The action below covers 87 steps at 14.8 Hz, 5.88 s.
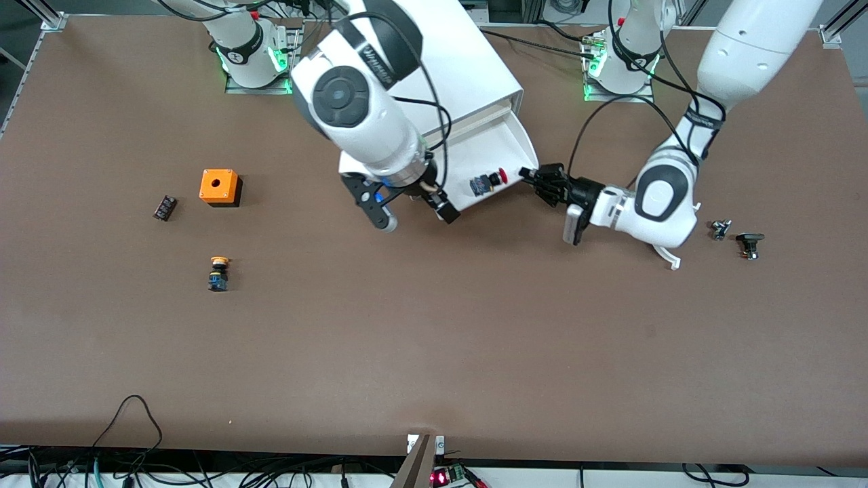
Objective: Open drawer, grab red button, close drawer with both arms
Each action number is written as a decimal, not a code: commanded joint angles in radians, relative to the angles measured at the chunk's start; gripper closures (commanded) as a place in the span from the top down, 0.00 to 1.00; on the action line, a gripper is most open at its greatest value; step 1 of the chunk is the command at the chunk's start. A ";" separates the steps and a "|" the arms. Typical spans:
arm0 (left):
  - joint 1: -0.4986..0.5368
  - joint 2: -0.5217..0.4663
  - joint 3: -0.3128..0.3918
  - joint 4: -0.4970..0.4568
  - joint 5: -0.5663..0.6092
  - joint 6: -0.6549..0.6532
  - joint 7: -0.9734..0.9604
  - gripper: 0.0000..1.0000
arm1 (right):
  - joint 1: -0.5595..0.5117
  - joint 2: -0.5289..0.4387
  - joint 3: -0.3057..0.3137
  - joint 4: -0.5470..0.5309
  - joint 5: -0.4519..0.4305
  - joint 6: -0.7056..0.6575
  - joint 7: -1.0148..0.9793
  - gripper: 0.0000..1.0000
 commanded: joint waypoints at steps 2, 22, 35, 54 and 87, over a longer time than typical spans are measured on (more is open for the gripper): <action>0.001 0.027 -0.007 0.040 0.016 -0.020 -0.004 0.99 | 0.074 0.082 -0.012 0.050 -0.068 0.091 0.128 0.99; -0.019 -0.118 -0.001 0.606 0.543 -0.561 -1.203 1.00 | 0.211 0.166 -0.011 -0.030 -0.173 0.165 0.210 0.64; -0.139 -0.114 0.018 0.998 1.140 -0.474 -1.216 1.00 | 0.099 0.096 -0.003 -0.019 -0.099 0.082 0.112 0.02; -0.119 -0.230 -0.100 0.367 1.154 0.293 -1.859 1.00 | -0.343 0.005 -0.015 -0.102 -0.045 -0.087 -1.121 0.02; -0.329 -0.180 -0.363 0.068 1.114 0.494 -2.363 1.00 | -0.568 -0.015 -0.018 -0.481 -0.251 0.387 -1.600 1.00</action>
